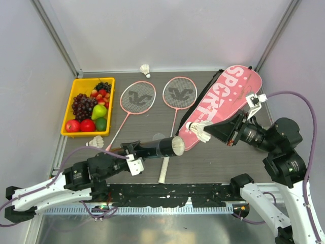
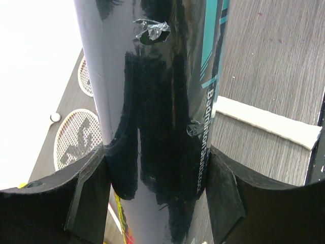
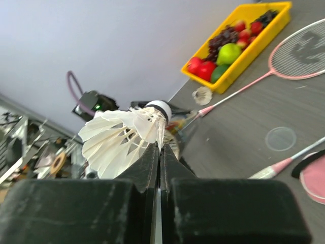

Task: Pack up the badminton gear
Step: Place the shuttlecock at the shuttle tube.

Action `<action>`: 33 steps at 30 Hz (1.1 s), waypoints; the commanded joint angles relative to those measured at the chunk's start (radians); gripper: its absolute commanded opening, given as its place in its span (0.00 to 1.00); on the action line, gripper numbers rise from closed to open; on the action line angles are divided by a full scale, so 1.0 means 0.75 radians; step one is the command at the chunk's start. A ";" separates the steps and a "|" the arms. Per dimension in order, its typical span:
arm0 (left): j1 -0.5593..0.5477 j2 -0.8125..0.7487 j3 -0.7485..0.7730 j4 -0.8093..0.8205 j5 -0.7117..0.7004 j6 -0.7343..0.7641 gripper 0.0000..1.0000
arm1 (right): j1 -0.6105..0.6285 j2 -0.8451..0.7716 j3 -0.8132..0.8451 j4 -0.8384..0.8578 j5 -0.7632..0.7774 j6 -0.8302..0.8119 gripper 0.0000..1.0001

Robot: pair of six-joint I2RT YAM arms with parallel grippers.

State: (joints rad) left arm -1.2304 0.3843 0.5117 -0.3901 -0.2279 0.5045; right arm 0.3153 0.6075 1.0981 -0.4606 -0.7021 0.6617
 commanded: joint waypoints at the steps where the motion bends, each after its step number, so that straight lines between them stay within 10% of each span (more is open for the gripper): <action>1: -0.004 0.017 0.023 0.109 -0.017 -0.010 0.00 | 0.007 -0.010 -0.028 0.077 -0.244 0.100 0.05; 33: -0.004 0.056 0.054 0.072 0.063 -0.016 0.00 | 0.535 0.231 -0.319 0.201 0.132 0.118 0.09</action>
State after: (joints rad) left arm -1.2297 0.4408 0.5117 -0.4320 -0.2134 0.4973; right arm 0.6937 0.7689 0.8639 -0.3805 -0.6579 0.7296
